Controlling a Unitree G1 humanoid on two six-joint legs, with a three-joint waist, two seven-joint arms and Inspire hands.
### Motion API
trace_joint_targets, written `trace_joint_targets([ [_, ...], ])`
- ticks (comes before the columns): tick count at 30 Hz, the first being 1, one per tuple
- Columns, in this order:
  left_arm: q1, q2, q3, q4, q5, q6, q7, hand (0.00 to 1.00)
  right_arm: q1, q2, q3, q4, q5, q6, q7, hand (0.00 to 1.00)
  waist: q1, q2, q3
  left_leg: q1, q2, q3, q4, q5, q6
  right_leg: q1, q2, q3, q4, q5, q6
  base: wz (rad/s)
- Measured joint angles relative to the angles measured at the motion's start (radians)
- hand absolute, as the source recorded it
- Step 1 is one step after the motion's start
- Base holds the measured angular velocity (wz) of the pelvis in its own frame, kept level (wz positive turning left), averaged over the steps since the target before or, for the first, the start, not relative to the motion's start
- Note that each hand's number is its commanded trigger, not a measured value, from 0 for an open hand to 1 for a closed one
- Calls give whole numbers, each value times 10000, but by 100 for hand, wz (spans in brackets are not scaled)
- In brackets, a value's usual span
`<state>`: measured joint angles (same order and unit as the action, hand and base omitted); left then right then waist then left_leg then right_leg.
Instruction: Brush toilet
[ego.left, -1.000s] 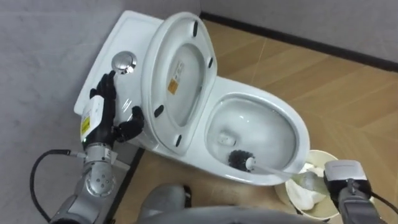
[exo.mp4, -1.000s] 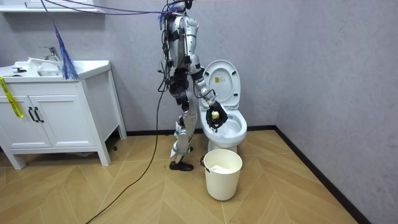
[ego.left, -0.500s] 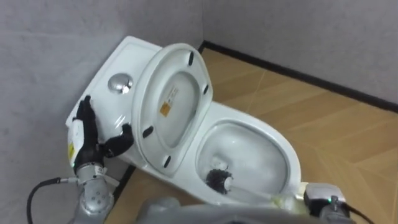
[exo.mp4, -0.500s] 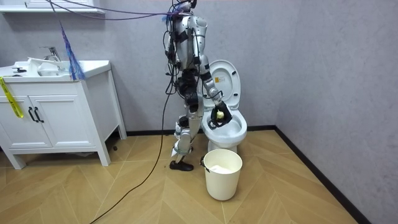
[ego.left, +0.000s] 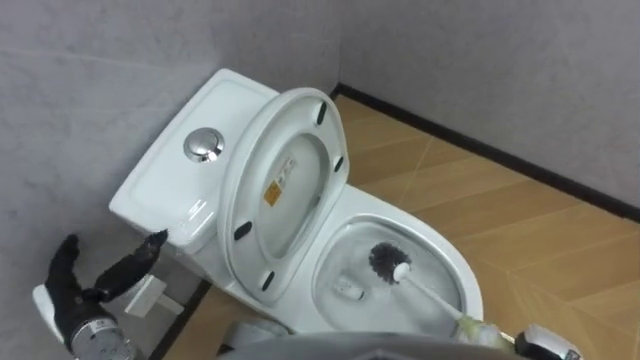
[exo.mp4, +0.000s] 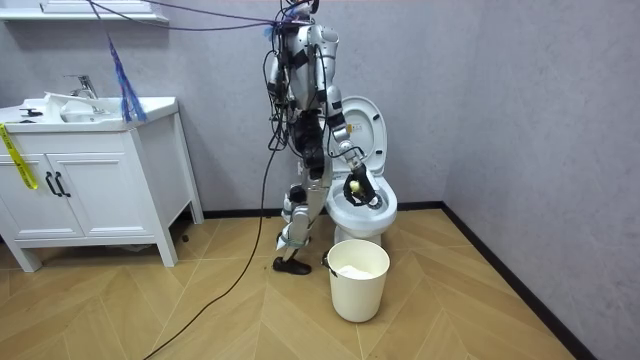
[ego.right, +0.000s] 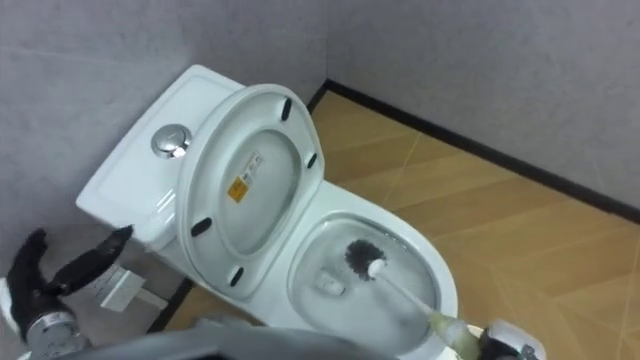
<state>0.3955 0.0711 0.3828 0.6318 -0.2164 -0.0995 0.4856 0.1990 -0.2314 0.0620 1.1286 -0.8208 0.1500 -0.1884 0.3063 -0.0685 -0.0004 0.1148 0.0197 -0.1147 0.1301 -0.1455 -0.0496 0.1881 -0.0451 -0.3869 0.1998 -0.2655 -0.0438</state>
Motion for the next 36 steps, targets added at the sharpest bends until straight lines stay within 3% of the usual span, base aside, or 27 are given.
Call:
trace_joint_targets([
  [2,169,-1,1105,1037,-677,462,479,0,330,6,-46,-45,20,2,-5,100,8,19,10,24,-4,36,-22,-28,-14,-89,2,25,45,15,26,18],
  [4,352,1,1721,1567,-1142,507,972,0,507,-1,-85,-27,29,-5,-95,100,-2,89,12,47,50,-107,-31,-21,-6,-227,-17,-104,425,51,91,17],
  [5,385,1,1839,1687,-1258,506,1155,0,576,-8,-86,21,71,-30,-146,100,-15,180,6,92,186,-337,-48,-15,-1,-404,-61,-184,869,24,137,13],
  [6,431,32,1907,1992,-1389,489,1484,0,578,-27,-86,102,209,-149,-202,100,-6,469,-14,174,420,-1056,-92,-23,1,-907,-130,-145,1737,-278,596,-39],
  [7,480,42,2093,2355,-1699,473,1718,0,470,-61,-77,-90,245,-303,-202,100,179,374,1,43,389,-1440,-67,-68,-38,-1468,-449,55,1034,-479,670,-68],
  [8,453,26,2254,2615,-1907,469,1816,0,424,-86,-72,-267,184,-358,-219,100,226,375,3,-83,437,-1429,-1,-236,-169,-1668,-552,-137,964,-279,261,-67],
  [9,406,29,2511,2880,-2386,482,2053,0,551,-65,-65,-549,164,-403,-313,100,-35,436,25,-239,543,-1293,216,-482,-447,-1532,-416,-385,921,-131,215,10],
  [10,344,70,2505,3104,-2649,440,2123,0,669,-45,-122,-433,356,-382,-344,100,-374,549,33,-222,504,-909,313,-519,-462,-1298,-407,-438,869,-109,245,37],
  [12,268,159,2498,3428,-3094,390,2129,0,720,-35,-161,-250,683,-247,-173,100,-661,621,50,-163,386,-410,167,-431,-395,-1126,-410,-328,741,-114,252,36],
  [15,238,252,2339,3651,-4109,385,2305,0,798,-11,-438,95,1355,-224,-84,100,-885,603,48,-167,343,-160,219,-438,-356,-1229,-404,-184,705,-91,324,6],
  [17,242,250,2325,4113,-4481,405,2304,0,934,23,-1054,83,1615,-203,-76,100,-967,607,48,-85,269,30,261,-456,-325,-1241,-412,221,699,-107,367,-13],
  [20,185,252,2052,4857,-4988,487,2307,0,959,127,-1884,129,1960,-305,-109,100,-1514,586,39,-96,221,136,362,-587,-104,-1206,-432,303,705,-34,471,4],
  [23,79,252,1646,5134,-4980,487,2278,0,963,279,-2140,213,1996,-474,-315,100,-1763,635,10,-86,220,369,368,-640,-13,-1223,-424,443,685,76,512,-7],
  [24,70,271,1362,5136,-4978,486,2210,0,950,377,-2302,278,2014,-604,-505,100,-1973,684,-21,-86,218,424,362,-675,44,-1225,-423,461,684,112,536,-11],
  [27,-80,376,710,5137,-4795,496,1874,0,921,555,-2395,294,2017,-732,-910,100,-2161,796,-107,28,219,789,202,-703,96,-1373,-366,830,798,192,552,-27],
  [29,-166,460,245,5150,-4189,524,1495,0,900,602,-2404,294,2048,-834,-1006,100,-2471,826,-118,74,196,866,202,-715,127,-1352,-383,881,814,226,572,-16],
  [32,-381,614,37,5125,-2351,617,732,0,853,657,-2533,293,2092,-977,-1218,100,-2703,806,-121,211,197,1143,168,-719,148,-1366,-348,1242,935,226,576,-26],
  [34,-491,570,-78,5084,-1283,1001,335,0,877,689,-2526,290,2247,-1070,-1451,100,-2777,794,-116,350,213,1393,141,-736,176,-1373,-306,1506,945,241,576,-29],
  [36,-532,597,-469,4873,-176,1093,4,0,881,799,-2517,290,2389,-1065,-1612,100,-2865,702,-113,364,209,1424,158,-744,190,-1364,-304,1539,946,246,586,-6],
])
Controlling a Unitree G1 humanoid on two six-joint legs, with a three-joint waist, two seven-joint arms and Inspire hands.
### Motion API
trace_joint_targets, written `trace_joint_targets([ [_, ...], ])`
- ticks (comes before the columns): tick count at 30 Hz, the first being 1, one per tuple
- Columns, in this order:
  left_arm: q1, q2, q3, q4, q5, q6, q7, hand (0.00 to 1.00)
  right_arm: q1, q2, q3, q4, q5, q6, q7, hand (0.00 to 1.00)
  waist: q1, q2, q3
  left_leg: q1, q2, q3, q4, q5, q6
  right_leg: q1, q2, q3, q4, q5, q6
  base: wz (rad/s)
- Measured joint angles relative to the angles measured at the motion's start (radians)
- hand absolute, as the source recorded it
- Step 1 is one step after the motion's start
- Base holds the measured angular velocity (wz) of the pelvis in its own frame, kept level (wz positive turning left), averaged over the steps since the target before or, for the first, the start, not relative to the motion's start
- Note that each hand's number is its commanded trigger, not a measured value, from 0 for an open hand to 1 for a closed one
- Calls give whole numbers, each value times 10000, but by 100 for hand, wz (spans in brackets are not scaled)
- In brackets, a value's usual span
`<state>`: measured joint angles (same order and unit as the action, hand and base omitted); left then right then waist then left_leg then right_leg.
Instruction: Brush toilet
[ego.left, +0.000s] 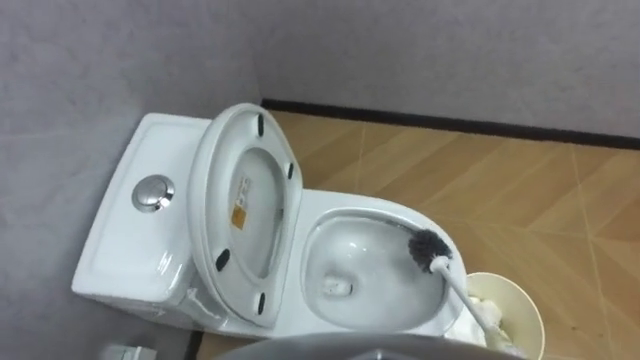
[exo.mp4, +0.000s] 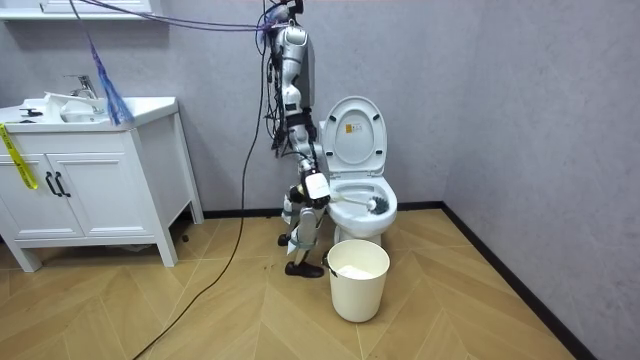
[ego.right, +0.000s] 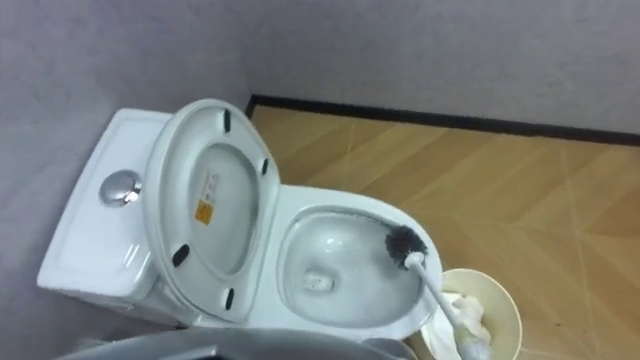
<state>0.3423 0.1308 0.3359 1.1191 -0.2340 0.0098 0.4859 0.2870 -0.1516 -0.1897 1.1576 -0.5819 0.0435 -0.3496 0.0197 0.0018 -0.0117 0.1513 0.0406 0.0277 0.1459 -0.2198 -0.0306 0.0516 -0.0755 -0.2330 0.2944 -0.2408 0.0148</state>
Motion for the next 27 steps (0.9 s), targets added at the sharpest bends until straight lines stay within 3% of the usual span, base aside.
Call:
trace_joint_targets([
  [4,-313,46,-813,-217,1683,206,-389,0,-185,101,-5,-6,588,-220,-557,100,-203,-71,60,47,16,102,-23,-24,27,-43,72,223,-63,8,3,-4],
  [10,-697,84,-1060,-453,2576,217,-1082,0,-402,85,-627,-456,2230,-212,-1410,100,-663,-110,76,152,53,323,-130,-77,40,-5,195,517,-285,83,32,-14],
  [14,-657,85,-1252,-593,3253,307,-1392,0,-145,107,-654,-787,2057,-201,-1636,100,-673,-158,50,164,47,707,-111,-76,41,6,253,896,-383,145,57,-27],
  [17,-548,128,-1489,-557,3239,491,-1583,0,-124,109,-577,-1004,1807,-194,-1870,100,-660,-138,113,271,42,1101,-110,-76,40,-16,272,1101,-420,163,65,-29],
  [18,-570,147,-1545,-567,3238,501,-1634,0,-126,109,-570,-1112,1800,-197,-1922,5,-664,-117,148,270,44,1112,-113,-76,41,-17,279,1122,-443,179,74,-10],
  [19,-597,167,-1584,-578,3239,509,-1700,0,-160,99,-570,-1263,1713,-209,-2050,0,-668,-83,170,272,52,1126,-113,-76,41,-17,305,1189,-543,237,75,-6],
  [27,-654,292,-1732,-610,3255,538,-2146,0,-205,105,-264,-1951,1723,-666,-2274,0,-654,-52,186,300,58,1333,-119,-76,41,4,321,1276,-739,281,107,2],
])
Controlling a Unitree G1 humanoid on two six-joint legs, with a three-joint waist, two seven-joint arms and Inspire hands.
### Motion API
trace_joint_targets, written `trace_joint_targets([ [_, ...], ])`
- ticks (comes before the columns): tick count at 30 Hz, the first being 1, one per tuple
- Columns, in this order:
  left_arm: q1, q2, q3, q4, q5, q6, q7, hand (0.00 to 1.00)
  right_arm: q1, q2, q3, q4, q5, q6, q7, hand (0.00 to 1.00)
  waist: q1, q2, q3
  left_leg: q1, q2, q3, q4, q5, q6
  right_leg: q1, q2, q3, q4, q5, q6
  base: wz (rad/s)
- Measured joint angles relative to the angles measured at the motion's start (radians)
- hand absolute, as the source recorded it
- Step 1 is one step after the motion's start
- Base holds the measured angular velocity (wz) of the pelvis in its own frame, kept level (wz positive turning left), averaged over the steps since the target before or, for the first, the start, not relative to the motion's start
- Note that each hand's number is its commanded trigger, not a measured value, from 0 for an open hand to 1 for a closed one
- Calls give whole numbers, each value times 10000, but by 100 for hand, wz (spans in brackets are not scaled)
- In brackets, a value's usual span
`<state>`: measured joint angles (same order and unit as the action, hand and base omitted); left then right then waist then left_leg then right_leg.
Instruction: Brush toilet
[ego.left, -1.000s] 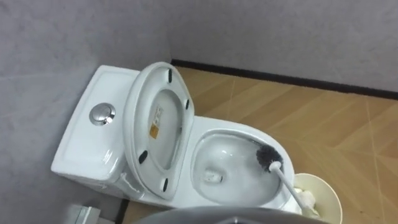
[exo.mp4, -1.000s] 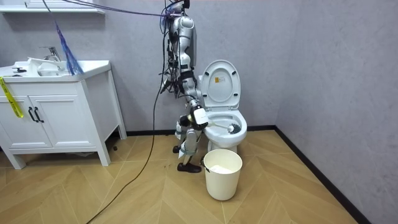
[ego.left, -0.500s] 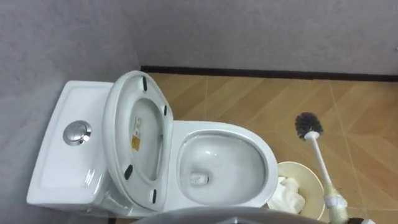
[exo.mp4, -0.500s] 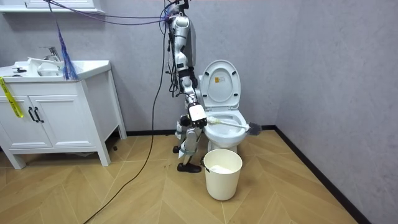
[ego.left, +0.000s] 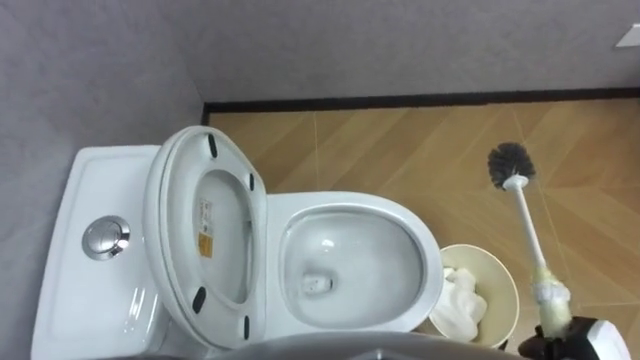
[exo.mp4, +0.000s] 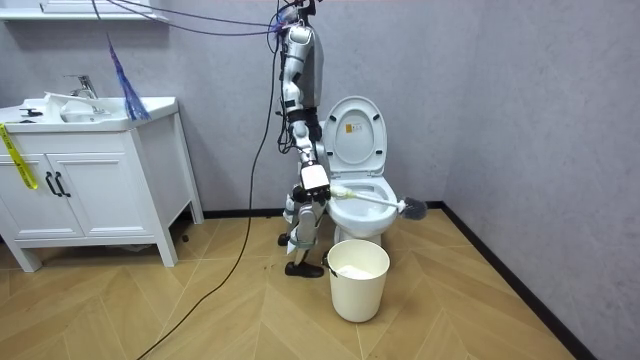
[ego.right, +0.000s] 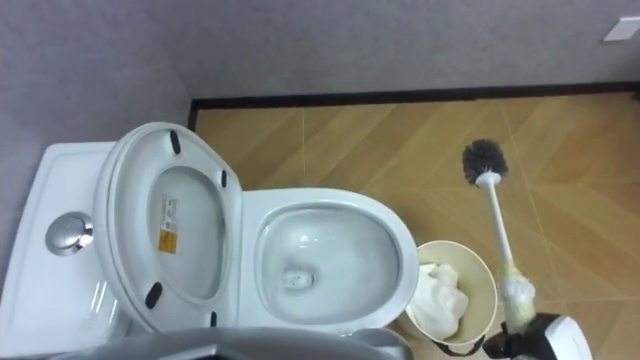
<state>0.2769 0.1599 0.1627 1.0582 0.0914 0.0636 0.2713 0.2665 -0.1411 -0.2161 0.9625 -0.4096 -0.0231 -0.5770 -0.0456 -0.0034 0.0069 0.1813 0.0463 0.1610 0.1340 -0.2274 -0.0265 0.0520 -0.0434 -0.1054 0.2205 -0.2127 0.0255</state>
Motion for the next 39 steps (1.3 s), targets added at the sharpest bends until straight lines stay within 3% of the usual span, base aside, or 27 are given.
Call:
trace_joint_targets([
  [5,28,0,0,1,48,5,-173,0,274,5,301,77,133,34,28,0,10,19,-22,-38,-8,3,-6,0,0,-5,5,7,6,10,6,0],
  [10,107,2,-48,15,570,164,-184,0,506,16,934,103,130,453,671,0,117,0,-49,13,-7,-2,14,0,0,-8,34,142,4,18,-6,-8],
  [13,117,3,-116,14,725,233,-185,0,483,61,1265,172,128,493,1020,0,216,-27,-67,22,-8,-3,14,0,0,4,39,175,6,38,-11,-2],
  [16,106,7,-153,12,787,260,-313,0,391,76,1363,293,137,691,1350,0,253,-78,-82,19,-7,-4,13,0,0,23,43,183,6,63,-12,1],
  [25,61,3,-207,8,793,403,-660,0,416,103,1329,427,623,700,1973,0,248,-201,-84,63,-1,-22,12,-1,1,161,44,148,-4,75,-16,2],
  [34,98,-44,-218,63,782,433,-660,0,341,151,1332,1235,1024,715,2315,0,216,-93,-80,165,8,-208,-7,-29,45,400,26,-100,-153,84,-7,9],
  [39,128,-226,-201,235,790,727,-668,0,277,219,1350,1604,1423,1144,2776,0,250,38,-79,194,55,-308,-51,-143,91,452,65,-194,-161,81,-3,6],
])
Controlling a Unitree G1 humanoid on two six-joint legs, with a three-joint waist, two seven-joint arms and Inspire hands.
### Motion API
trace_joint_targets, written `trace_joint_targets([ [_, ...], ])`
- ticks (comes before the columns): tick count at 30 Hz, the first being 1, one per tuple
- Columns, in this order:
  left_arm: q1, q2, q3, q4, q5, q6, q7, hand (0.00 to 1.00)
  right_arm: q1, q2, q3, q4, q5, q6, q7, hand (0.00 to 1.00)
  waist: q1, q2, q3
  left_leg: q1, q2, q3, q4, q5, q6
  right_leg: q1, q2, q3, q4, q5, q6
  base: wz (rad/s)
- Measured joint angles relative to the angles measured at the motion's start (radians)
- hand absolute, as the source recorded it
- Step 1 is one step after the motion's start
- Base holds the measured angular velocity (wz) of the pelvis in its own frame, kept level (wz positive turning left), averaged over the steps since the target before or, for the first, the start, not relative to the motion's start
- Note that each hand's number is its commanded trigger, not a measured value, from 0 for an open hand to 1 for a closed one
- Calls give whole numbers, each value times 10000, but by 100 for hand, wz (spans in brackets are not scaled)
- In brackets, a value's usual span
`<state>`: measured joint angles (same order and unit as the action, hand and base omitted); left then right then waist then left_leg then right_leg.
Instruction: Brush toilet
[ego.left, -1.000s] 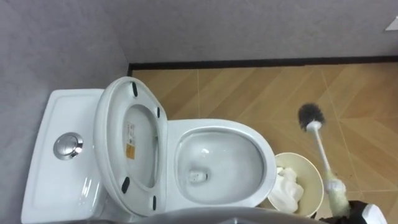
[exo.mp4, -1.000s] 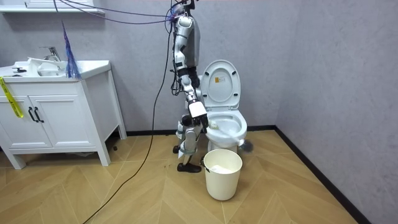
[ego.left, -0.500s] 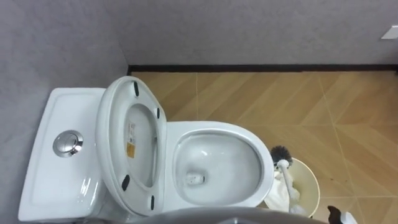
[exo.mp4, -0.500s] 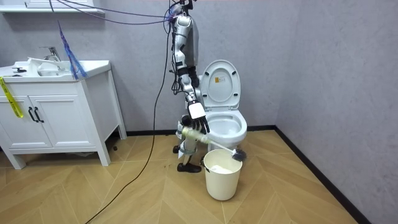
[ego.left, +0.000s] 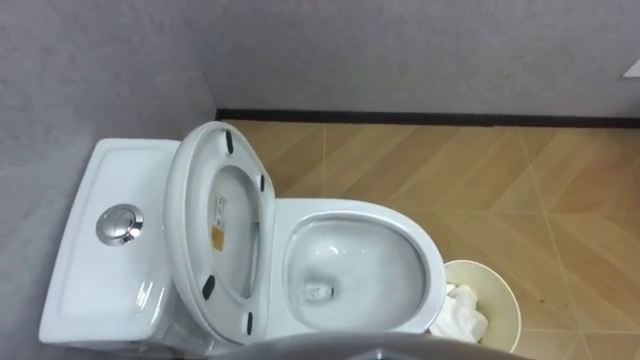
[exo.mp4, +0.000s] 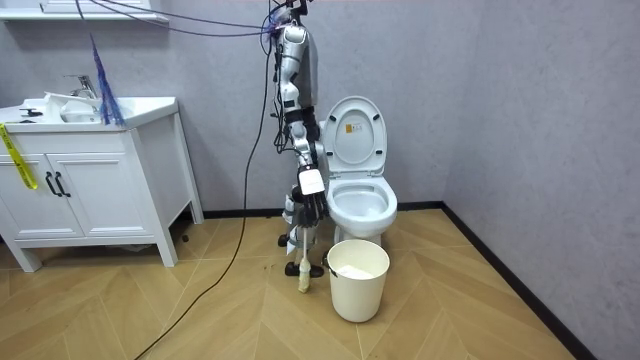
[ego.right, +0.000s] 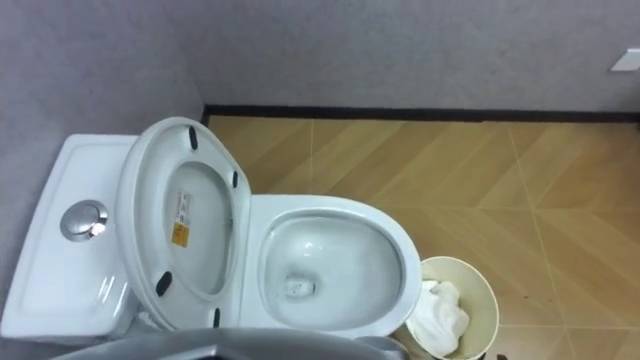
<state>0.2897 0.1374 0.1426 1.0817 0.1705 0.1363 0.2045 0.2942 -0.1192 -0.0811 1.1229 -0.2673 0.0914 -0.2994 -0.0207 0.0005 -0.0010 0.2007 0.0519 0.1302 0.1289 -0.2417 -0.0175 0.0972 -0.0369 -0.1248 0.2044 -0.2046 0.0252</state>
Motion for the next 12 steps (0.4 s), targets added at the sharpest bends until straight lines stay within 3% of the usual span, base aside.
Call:
trace_joint_targets([
  [4,-7,-7,17,-5,208,324,-209,0,-108,8,-7,211,29,412,781,0,-15,-4,0,-7,29,-62,7,-35,-9,30,29,20,9,0,-2,2],
  [12,78,-52,9,-24,205,566,-421,0,-321,10,1,454,37,746,1975,0,-14,-41,-6,-14,28,-101,22,-35,-9,40,23,-8,7,-23,-8,0],
])
